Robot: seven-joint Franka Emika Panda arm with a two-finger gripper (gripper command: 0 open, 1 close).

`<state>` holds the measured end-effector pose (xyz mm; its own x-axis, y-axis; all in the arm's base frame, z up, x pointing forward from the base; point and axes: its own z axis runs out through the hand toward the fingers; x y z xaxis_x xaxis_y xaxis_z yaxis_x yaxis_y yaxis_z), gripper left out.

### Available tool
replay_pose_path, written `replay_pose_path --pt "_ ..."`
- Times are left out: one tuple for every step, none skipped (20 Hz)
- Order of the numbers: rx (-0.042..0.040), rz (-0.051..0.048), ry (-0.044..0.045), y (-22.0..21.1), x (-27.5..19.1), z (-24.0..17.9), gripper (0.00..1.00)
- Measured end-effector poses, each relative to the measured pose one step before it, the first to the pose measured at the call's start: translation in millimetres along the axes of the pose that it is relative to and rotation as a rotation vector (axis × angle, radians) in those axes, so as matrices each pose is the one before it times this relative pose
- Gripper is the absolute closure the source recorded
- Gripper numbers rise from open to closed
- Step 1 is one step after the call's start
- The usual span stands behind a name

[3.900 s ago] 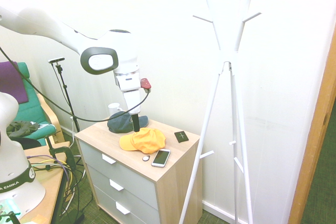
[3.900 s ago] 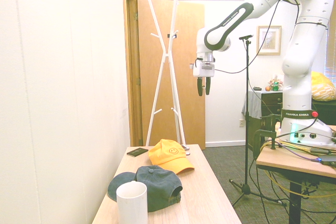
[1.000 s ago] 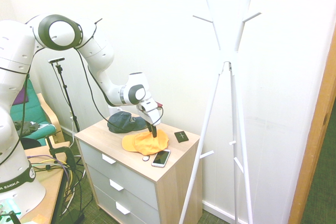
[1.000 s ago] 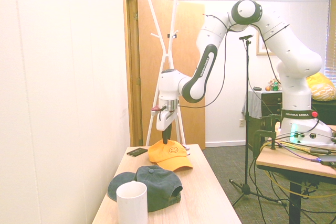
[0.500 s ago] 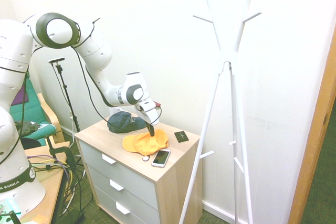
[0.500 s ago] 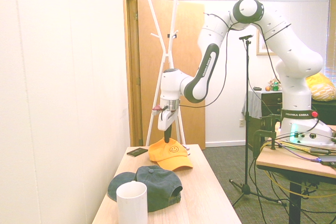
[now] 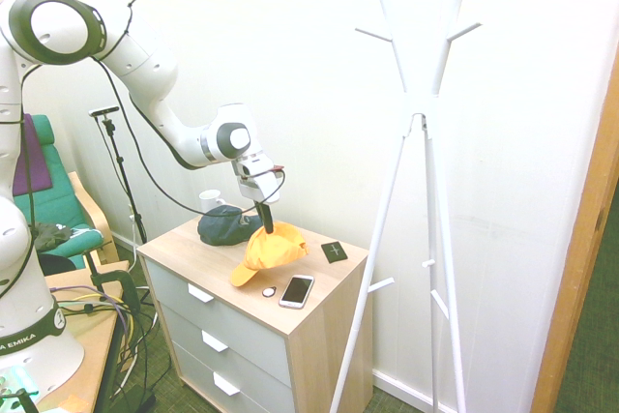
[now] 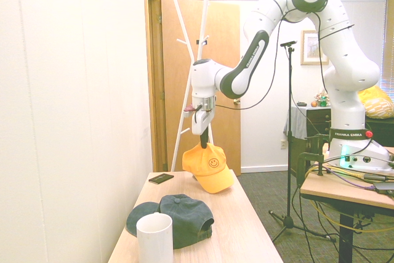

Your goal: Hang the cap

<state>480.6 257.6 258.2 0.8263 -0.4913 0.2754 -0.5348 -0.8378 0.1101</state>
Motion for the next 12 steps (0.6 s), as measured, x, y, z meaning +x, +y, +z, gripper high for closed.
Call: replay_pose_path --pt "-0.01742 -0.00277 0.02175 3.07 0.67 -14.4 1.0" --pt "-0.01864 0.0011 0.02817 3.97 1.7 -12.94 1.0" --pt "-0.01743 0.00032 0.03008 4.23 2.54 -11.5 1.0" --pt "-0.01816 0.0002 0.03666 4.7 3.22 -9.47 1.0" --pt "-0.02075 0.00068 0.03681 5.5 4.08 -8.17 1.0" --pt "-0.02057 0.00206 0.03242 6.14 5.09 -7.38 1.0" --pt "-0.0185 0.00092 0.03243 6.16 5.75 -7.03 1.0" --pt "-0.01827 0.00112 0.03814 6.77 6.96 -7.47 1.0" --pt "-0.01767 -0.00099 0.0378 7.24 7.5 -7.5 1.0" --pt "-0.0231 -0.00206 0.03905 7.97 7.74 -6.67 1.0" --pt "-0.02671 -0.00152 0.03951 8.57 7.82 -6.4 1.0" --pt "-0.02287 -0.0027 0.03446 8.16 7.17 -6.34 1.0"
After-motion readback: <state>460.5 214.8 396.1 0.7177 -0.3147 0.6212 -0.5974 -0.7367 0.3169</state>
